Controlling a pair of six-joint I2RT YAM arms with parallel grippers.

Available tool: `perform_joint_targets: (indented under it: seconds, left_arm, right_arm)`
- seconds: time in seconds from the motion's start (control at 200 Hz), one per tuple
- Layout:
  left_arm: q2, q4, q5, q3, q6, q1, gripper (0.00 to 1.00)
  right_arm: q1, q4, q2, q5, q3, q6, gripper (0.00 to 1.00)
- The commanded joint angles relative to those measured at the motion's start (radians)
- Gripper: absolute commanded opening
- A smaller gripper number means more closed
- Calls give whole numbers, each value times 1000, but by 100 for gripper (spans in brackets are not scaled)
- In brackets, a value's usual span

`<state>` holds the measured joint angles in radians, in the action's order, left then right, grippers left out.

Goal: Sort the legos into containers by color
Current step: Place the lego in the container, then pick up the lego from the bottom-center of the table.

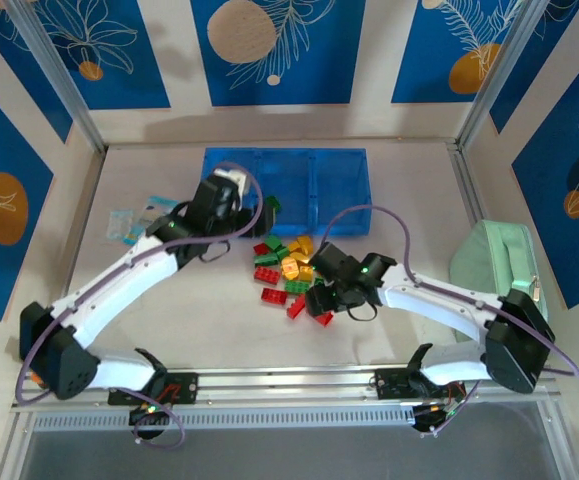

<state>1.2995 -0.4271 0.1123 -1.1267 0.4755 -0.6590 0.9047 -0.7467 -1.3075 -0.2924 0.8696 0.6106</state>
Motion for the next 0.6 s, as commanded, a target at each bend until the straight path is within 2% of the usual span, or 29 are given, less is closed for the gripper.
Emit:
perform_joint_targets:
  seconds: [0.0,0.135,0.205,0.41,0.595]
  left_arm:
    - [-75,15,0,183,79,-5,79]
    - [-213,-2,4,381,138,-16,79]
    - [-279,-19,6,456,168,-17,79]
    - [-431,-56,23,573,209,-21,79]
    - [-447,-76,29,558,202,-20,79]
  right_arm:
    - [29,-42,-58,-70,43,-23,69]
    - [53,-44,-126,-67,69,-32,69]
    - [62,-44,-151,-67,72,-31,65]
    - [89,-43,-220,-79,78,-22,63]
    - [113,-92,-252,-142,130,-5,39]
